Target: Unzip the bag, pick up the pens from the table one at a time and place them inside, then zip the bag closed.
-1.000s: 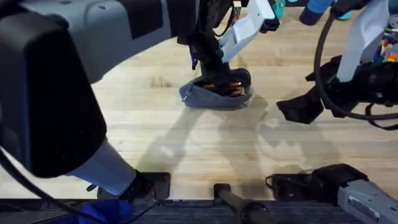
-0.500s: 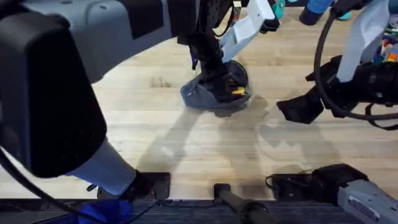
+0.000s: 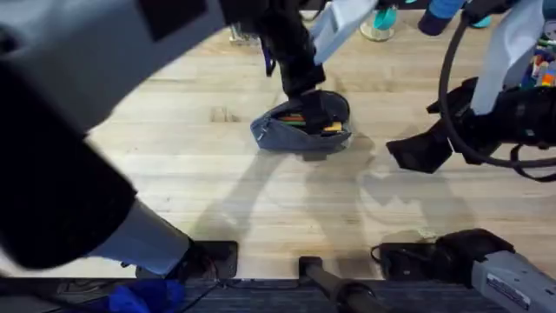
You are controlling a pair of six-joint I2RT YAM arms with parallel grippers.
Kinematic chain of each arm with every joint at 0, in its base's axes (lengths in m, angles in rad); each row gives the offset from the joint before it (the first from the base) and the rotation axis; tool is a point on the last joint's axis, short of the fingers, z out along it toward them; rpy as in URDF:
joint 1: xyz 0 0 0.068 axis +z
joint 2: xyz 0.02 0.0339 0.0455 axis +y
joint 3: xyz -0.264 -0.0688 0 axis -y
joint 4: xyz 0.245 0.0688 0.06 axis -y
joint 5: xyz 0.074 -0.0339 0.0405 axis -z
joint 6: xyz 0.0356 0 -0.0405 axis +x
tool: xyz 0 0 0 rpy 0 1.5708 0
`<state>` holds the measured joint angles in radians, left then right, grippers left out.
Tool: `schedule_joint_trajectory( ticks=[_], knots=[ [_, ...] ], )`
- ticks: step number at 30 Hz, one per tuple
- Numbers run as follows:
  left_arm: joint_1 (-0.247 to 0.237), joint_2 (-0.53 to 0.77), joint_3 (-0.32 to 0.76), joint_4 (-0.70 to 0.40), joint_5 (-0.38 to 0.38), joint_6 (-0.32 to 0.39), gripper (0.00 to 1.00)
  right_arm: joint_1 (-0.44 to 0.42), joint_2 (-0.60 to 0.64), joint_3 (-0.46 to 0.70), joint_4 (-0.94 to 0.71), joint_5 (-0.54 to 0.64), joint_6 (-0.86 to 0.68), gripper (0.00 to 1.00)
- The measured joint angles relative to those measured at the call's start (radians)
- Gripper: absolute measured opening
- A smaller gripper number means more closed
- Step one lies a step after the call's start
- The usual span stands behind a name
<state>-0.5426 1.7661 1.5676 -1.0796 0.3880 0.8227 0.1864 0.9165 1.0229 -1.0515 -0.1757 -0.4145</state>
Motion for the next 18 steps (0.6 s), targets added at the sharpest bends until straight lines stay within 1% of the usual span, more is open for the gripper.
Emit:
schedule_joint_trajectory(
  ticks=[6,10,18],
  knots=[
    [0.0,-0.084,0.089,-0.027,-0.002,0.0,0.995,0.0,0.0,0.0,0.0,0.0,0.0,0.998],
    [0.0,-0.115,0.098,-0.055,-0.007,0.0,0.995,0.0,0.0,0.0,0.0,0.0,0.0,0.997],
    [0.0,-0.116,0.098,-0.091,-0.014,0.0,0.995,0.0,0.0,0.0,0.0,0.0,0.0,0.997]
  ],
)
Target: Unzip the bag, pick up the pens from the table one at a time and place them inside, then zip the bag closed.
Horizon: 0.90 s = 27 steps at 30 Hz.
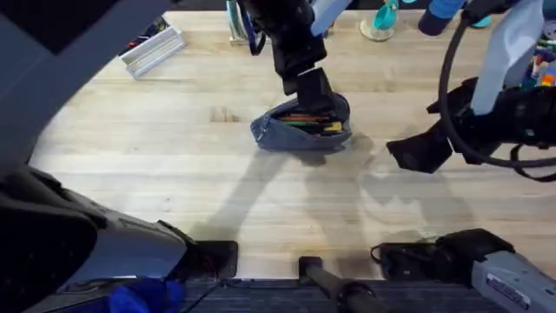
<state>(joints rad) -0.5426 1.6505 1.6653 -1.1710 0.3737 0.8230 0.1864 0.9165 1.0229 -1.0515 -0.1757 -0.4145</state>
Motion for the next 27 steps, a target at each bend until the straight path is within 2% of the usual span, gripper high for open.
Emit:
schedule_joint_trajectory(
  ticks=[7,14,27],
  knots=[
    [0.0,0.0,0.0,-0.039,-0.004,0.0,0.995,0.0,0.0,0.0,0.0,0.0,0.0,0.998],
    [0.014,-0.014,0.0,-0.126,-0.004,0.0,0.995,0.0,0.0,0.0,0.003,0.0,0.0,0.998],
    [0.168,-0.249,0.0,-0.328,0.001,0.016,0.997,0.0,0.0,0.0,0.003,0.0,0.0,0.998]
  ],
)
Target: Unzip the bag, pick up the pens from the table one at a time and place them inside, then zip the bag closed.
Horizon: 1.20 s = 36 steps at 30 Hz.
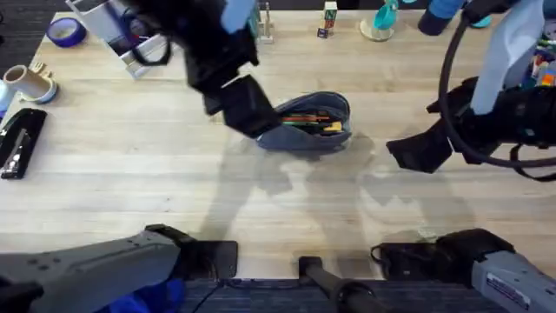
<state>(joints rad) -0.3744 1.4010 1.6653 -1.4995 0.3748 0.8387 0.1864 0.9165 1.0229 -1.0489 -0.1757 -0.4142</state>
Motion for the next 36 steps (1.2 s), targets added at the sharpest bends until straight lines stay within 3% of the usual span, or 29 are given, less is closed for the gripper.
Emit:
schedule_joint_trajectory(
  ticks=[5,9,16,24,30,36],
  knots=[
    [0.027,-0.063,-0.009,-0.035,0.008,0.004,0.999,0.0,0.0,0.0,0.0,0.0,0.0,0.997],
    [0.043,-0.158,-0.078,-0.027,0.024,0.004,0.998,0.0,0.0,0.0,0.0,0.0,0.0,0.997],
    [0.11,-0.379,-0.282,0.058,0.048,0.004,0.997,0.0,0.0,0.0,0.0,0.0,0.0,0.998],
    [0.204,-0.598,-0.59,0.251,0.12,0.021,0.995,0.0,0.0,0.0,0.0,0.0,0.0,0.998],
    [0.286,-0.66,-0.8,0.383,0.226,0.086,0.995,0.0,0.0,0.0,0.0,0.0,0.0,0.998],
    [0.386,-0.655,-0.916,0.453,0.305,0.158,0.996,0.0,0.0,0.0,0.0,0.0,0.0,0.998]
  ],
)
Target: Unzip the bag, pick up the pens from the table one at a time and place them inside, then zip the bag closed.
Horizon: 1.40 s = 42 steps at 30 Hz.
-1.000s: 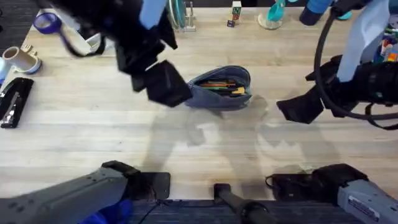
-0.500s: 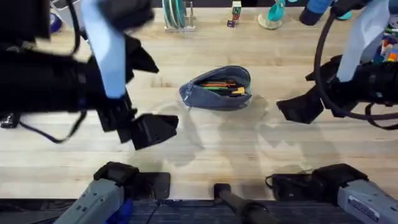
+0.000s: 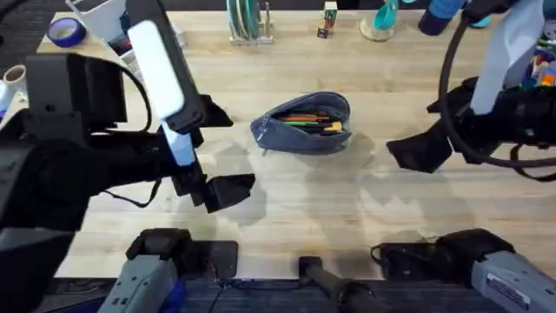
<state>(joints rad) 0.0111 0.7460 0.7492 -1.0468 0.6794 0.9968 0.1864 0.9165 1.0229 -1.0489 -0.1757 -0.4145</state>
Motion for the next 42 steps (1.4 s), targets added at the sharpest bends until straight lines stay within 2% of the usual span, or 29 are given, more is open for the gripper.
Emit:
schedule_joint_trajectory(
  ticks=[4,7,15,18,20,29,37,42],
  knots=[
    [0.072,0.014,-0.045,0.032,0.017,0.039,0.995,0.0,0.0,0.0,0.0,0.0,0.0,0.998],
    [0.105,0.033,-0.049,0.025,0.002,0.052,0.995,0.0,0.0,0.0,0.0,0.0,0.0,0.998],
    [0.112,0.047,-0.049,0.07,-0.018,0.067,0.993,0.0,0.0,0.0,0.0,0.0,0.0,0.998],
    [0.12,0.076,-0.049,0.076,-0.003,0.099,0.993,0.0,0.0,0.0,0.001,0.0,0.0,0.998],
    [0.136,0.116,-0.049,0.078,0.03,0.147,0.993,0.0,0.0,0.0,0.0,0.0,0.0,0.997],
    [0.213,0.352,-0.049,0.081,0.181,0.442,0.993,0.0,0.0,0.0,0.0,0.0,0.0,0.998],
    [0.284,0.567,-0.049,0.134,0.286,0.63,0.994,0.0,0.0,0.0,0.0,0.0,0.0,0.998],
    [0.299,0.69,-0.049,0.153,0.348,0.758,0.993,0.0,0.0,0.0,0.0,0.0,0.0,0.998]
  ],
)
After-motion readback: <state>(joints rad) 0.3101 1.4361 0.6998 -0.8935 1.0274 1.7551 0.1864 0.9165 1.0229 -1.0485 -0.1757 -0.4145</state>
